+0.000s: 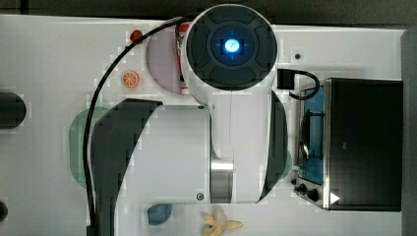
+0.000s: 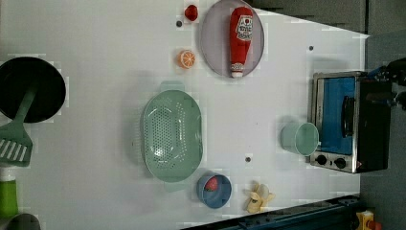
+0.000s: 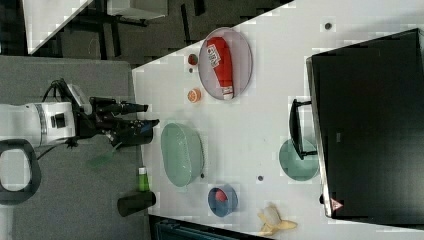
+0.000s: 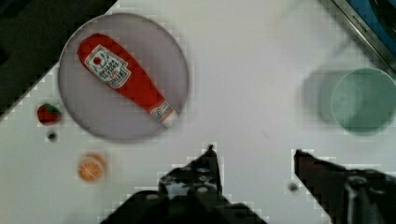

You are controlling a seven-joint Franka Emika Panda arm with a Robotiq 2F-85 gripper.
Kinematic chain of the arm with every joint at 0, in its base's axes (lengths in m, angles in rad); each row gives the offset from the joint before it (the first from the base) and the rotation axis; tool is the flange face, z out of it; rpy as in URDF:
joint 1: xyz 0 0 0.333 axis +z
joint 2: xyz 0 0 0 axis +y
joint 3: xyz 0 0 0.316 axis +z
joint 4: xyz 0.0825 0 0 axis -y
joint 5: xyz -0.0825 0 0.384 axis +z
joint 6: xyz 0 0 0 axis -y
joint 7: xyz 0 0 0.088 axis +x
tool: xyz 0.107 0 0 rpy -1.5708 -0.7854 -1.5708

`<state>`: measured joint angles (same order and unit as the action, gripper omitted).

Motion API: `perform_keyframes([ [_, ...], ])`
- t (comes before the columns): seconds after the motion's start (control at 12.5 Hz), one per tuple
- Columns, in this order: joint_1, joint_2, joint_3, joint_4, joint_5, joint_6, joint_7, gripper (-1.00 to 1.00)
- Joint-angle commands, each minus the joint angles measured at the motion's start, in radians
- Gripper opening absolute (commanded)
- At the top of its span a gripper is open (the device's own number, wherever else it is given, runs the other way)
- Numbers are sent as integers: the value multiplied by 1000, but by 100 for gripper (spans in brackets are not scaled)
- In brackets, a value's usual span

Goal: Drag strainer left to right.

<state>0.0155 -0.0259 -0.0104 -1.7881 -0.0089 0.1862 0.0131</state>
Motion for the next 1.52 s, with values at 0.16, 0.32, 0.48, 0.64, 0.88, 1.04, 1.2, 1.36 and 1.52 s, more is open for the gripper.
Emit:
perform_keyframes([
  [0.16,-26,-324,-36,-130,-15,-169,59,82],
  [0.32,-19,-316,-16,-131,-9,-165,72,100],
  [0.48,0,-291,37,-131,10,-162,79,100],
  [0.64,18,-251,118,-131,12,-161,133,100],
  [0.88,36,-176,269,-131,13,-153,373,100],
  [1.04,40,-119,373,-131,13,-91,569,100],
  [1.2,41,-55,468,-135,13,2,766,100],
  [1.36,42,16,542,-154,12,98,980,100],
  [1.52,44,93,587,-188,8,201,1160,100],
])
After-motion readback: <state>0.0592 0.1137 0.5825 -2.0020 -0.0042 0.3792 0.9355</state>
